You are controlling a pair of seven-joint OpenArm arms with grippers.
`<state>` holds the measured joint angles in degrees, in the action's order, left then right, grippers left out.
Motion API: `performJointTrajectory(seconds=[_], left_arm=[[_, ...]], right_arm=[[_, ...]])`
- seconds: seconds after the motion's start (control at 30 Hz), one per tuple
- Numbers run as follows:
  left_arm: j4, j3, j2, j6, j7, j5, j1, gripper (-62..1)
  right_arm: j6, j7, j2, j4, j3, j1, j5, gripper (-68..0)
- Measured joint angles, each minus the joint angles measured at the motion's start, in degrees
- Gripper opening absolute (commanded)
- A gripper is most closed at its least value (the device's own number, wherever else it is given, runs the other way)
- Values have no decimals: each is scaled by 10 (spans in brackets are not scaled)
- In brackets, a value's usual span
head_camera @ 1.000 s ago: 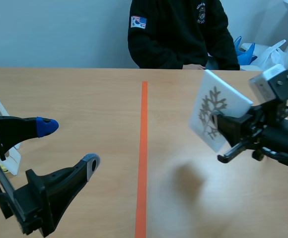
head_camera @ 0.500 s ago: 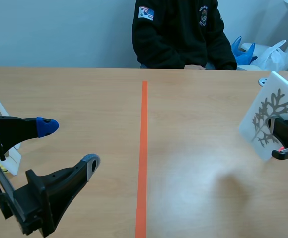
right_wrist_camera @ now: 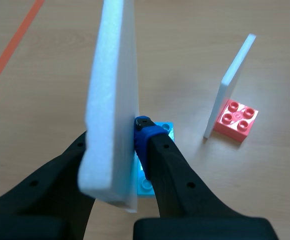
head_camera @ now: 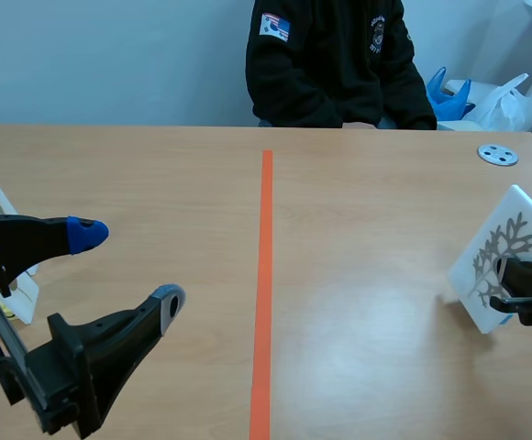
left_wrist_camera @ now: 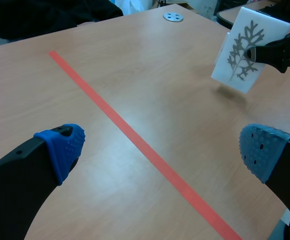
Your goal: Sort the leaf by its shape. The table is split by an orange tape line. A compound leaf with several leaflets goes to the left side, a simple leaf with one blade goes to the right side. Return to the home posture when a red brick is placed on the table.
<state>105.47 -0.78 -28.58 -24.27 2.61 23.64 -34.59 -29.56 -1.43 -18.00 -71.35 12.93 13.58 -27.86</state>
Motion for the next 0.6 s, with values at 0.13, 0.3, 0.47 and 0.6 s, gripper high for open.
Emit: performJointTrajectory(seconds=[0.13, 0.3, 0.47, 0.6], left_arm=[[0, 0, 0, 0, 0, 0, 0, 14], [0, 0, 0, 0, 0, 0, 0, 14], [0, 0, 0, 0, 0, 0, 0, 14], [0, 0, 0, 0, 0, 0, 0, 14]], right_arm=[[9, -18, 5, 19, -2, -6, 18, -660], [53, -37, 5, 26, -2, -5, 45, -660], [63, -43, 5, 26, -3, -5, 52, -660], [65, -43, 5, 26, -3, -5, 56, -618]])
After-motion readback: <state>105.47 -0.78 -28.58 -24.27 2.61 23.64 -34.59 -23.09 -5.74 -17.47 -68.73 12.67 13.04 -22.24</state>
